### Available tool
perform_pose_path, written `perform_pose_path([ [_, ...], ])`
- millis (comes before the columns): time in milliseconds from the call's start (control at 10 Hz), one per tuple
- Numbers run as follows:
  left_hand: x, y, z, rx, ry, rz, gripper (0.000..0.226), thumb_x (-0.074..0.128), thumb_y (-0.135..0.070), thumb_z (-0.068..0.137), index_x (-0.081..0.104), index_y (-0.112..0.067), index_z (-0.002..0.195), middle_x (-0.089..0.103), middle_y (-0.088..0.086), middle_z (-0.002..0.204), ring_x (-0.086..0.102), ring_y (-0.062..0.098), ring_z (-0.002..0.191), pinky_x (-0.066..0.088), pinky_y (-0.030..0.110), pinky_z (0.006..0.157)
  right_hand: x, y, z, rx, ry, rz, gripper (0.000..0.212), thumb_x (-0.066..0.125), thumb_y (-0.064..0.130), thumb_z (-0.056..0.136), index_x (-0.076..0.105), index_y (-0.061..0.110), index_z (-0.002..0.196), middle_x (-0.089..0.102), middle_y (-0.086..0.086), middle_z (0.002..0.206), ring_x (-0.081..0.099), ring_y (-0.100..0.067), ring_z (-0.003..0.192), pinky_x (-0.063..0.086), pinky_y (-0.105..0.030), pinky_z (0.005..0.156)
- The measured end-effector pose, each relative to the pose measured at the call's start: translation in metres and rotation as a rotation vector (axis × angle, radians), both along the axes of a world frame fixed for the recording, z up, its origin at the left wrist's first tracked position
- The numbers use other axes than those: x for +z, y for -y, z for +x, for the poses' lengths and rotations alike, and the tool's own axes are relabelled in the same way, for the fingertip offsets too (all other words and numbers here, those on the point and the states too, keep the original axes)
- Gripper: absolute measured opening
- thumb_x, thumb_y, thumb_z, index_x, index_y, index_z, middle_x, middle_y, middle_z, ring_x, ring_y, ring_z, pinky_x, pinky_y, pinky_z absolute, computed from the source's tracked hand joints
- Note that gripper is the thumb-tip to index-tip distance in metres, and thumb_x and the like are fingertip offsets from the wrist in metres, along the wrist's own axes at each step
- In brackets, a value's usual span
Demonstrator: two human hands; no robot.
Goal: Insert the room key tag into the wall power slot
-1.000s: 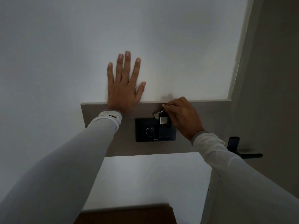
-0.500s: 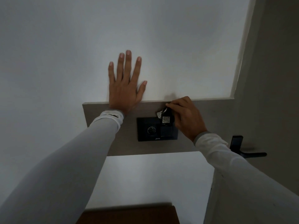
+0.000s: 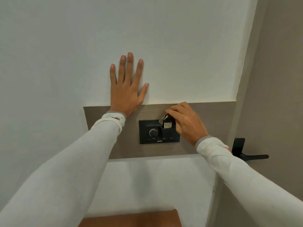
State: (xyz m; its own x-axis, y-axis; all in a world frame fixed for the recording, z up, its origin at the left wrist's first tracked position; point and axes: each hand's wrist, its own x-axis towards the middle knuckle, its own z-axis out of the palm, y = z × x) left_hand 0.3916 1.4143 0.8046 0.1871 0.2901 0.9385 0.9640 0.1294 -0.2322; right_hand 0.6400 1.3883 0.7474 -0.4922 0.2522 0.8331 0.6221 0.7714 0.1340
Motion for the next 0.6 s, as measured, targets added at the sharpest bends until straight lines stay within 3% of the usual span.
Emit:
perform_pose_path([
  [400,0.002,0.008,0.003,0.012,-0.002,-0.074,0.073,0.031,-0.054,0.114,0.015,-0.014,0.172,0.016,0.027,0.177,0.016,0.046,0.165,0.018,0.069,0.132,0.001,0.006,0.002,-0.161,0.093,-0.018,0.04,0.059,-0.007,0.081,0.066,0.001,0.12,0.067,-0.019,0.11,0.061,-0.037,0.094,0.057,-0.045,0.076],
  [500,0.006,0.02,0.005,0.025,0.013,-0.151,0.075,0.034,-0.052,0.113,0.013,-0.012,0.172,0.013,0.027,0.178,0.013,0.046,0.165,0.017,0.069,0.132,0.004,0.014,0.005,-0.223,0.182,-0.013,0.055,0.061,-0.009,0.076,0.059,0.002,0.129,0.065,-0.018,0.117,0.061,-0.037,0.098,0.056,-0.046,0.079],
  [600,0.002,0.04,0.01,0.023,-0.019,-0.193,0.077,0.038,-0.051,0.113,0.013,-0.01,0.172,0.009,0.026,0.179,0.009,0.042,0.166,0.015,0.067,0.134,0.011,0.023,0.009,-0.305,0.153,0.005,0.068,0.062,-0.008,0.071,0.052,0.003,0.137,0.063,-0.018,0.122,0.06,-0.038,0.101,0.054,-0.044,0.082],
])
